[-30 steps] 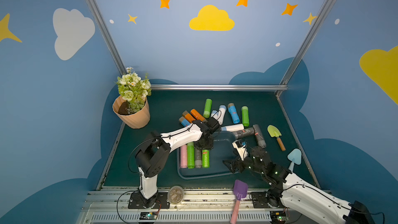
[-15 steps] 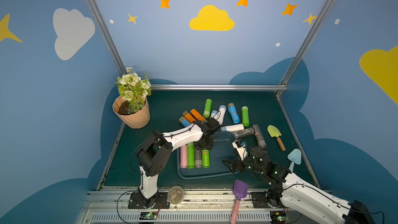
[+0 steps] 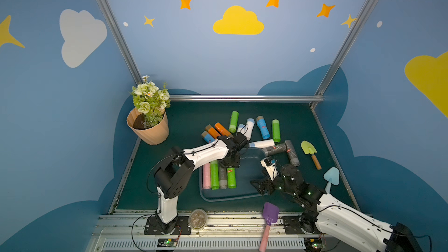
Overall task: Put the roll of trash bags into the storage box
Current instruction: Place the roll of trash bags in the storage box.
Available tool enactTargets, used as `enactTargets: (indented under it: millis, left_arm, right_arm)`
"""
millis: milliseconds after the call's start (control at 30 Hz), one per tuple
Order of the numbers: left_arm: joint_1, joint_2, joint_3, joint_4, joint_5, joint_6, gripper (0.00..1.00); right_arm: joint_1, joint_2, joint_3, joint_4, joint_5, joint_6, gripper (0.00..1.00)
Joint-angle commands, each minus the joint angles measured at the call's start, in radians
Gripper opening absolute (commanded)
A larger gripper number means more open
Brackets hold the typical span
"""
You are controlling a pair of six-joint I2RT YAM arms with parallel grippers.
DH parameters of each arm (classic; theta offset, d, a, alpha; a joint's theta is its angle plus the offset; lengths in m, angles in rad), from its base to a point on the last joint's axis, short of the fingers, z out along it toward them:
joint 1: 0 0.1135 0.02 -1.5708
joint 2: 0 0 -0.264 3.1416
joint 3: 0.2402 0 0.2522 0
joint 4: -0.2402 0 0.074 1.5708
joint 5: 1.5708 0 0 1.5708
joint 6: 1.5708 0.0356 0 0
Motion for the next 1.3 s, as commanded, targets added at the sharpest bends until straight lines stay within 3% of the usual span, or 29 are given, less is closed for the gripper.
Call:
enactTargets:
  millis: [0,800,1267]
  left_arm:
    - [0.003,0.006,0.028,-0.054,-0.061,-0.016,0.51]
    - [0.004,-0.064,0.01,-0.045,-0.074,-0.019,0.51]
    - [0.013,-0.231,-0.058,-0.039,-0.143,-0.035,0.5]
  right_arm:
    - [-0.004,-0.012,0.003,0.008,-0.002,0.0,0.97]
    - [-0.007,0.018,0.008,0.017,-0.004,0.003,0.97]
    - [-0.008,-0.007,0.002,0.006,-0.004,0.006,0.97]
